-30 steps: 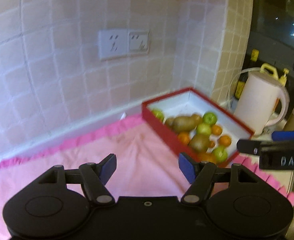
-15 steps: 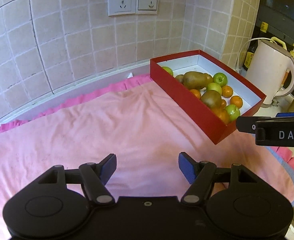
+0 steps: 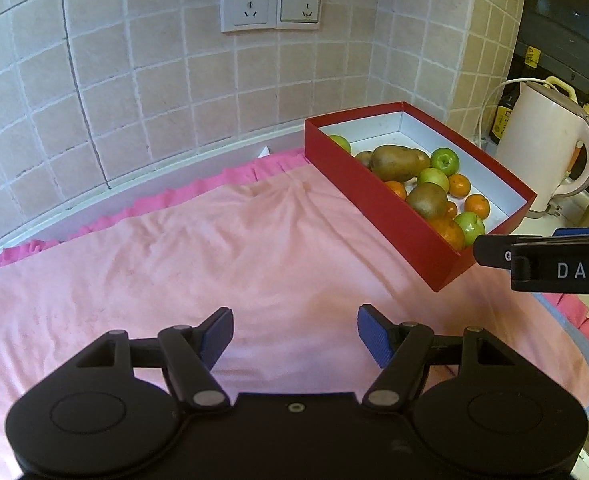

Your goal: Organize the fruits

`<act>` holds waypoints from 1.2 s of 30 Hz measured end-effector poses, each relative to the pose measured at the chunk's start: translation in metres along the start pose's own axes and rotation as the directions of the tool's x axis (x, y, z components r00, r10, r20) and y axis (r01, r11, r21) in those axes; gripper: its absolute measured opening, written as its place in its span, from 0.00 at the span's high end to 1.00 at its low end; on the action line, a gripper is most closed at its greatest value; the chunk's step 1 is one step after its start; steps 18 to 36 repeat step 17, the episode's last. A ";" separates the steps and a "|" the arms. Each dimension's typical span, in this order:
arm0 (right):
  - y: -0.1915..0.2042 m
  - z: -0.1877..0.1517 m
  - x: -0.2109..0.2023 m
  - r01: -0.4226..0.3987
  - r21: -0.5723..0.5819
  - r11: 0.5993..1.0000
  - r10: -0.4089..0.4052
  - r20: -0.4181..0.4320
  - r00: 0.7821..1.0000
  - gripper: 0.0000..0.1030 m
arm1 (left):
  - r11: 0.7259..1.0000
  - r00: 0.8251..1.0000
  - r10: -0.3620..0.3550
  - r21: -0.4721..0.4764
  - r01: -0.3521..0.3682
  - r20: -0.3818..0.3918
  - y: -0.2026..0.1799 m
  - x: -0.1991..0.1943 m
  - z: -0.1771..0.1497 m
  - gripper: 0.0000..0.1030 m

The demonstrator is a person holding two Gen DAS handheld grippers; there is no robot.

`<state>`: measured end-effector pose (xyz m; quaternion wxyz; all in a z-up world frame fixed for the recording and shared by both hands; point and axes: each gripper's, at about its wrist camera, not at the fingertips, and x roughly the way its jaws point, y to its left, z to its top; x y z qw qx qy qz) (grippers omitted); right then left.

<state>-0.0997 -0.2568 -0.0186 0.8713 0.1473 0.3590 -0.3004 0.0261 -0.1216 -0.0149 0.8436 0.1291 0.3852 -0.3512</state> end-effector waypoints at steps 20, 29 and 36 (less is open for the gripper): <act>0.001 0.006 0.007 -0.004 -0.005 1.000 0.004 -0.004 1.000 0.07 | 0.999 0.998 0.047 -0.011 -0.046 0.032 0.008 0.003 0.008 0.21; 0.001 0.006 0.007 -0.004 -0.005 1.000 0.004 -0.004 1.000 0.07 | 0.999 0.998 0.047 -0.011 -0.046 0.032 0.008 0.003 0.008 0.21; 0.001 0.006 0.007 -0.004 -0.005 1.000 0.004 -0.004 1.000 0.07 | 0.999 0.998 0.047 -0.011 -0.046 0.032 0.008 0.003 0.008 0.21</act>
